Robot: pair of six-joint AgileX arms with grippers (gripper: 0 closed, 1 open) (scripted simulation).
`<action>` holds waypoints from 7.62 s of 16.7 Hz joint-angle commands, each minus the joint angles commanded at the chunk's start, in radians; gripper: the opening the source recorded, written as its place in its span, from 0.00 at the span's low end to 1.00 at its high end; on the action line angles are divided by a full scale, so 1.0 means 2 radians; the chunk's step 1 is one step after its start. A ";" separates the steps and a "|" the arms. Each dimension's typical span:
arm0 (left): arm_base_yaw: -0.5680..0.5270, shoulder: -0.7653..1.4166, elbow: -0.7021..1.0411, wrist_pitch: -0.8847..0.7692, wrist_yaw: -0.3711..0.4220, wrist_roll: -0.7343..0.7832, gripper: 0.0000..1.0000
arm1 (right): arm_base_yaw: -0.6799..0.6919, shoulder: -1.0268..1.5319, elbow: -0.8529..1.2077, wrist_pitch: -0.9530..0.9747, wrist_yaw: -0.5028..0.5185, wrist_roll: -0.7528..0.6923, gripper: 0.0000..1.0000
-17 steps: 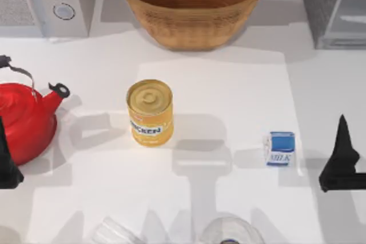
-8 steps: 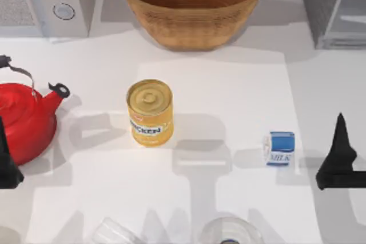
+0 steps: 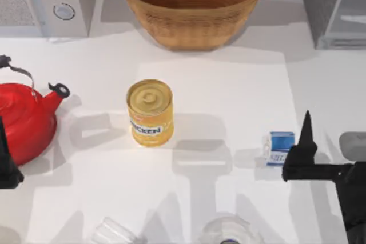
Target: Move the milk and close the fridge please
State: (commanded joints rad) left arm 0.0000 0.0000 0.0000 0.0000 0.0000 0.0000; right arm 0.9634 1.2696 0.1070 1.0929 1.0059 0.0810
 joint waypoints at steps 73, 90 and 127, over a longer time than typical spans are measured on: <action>0.000 0.000 0.000 0.000 0.000 0.000 1.00 | -0.053 0.377 0.110 0.214 -0.055 0.032 0.00; 0.000 0.000 0.000 0.000 0.000 0.000 1.00 | -0.380 0.182 0.132 0.060 -0.404 -0.016 0.00; 0.000 0.000 0.000 0.000 0.000 0.000 1.00 | -0.578 0.490 0.574 -0.105 -0.585 -0.043 0.00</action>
State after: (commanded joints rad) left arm 0.0000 0.0000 0.0000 0.0000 0.0000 0.0000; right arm -0.1933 2.2501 1.2553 0.8832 -0.1637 -0.0049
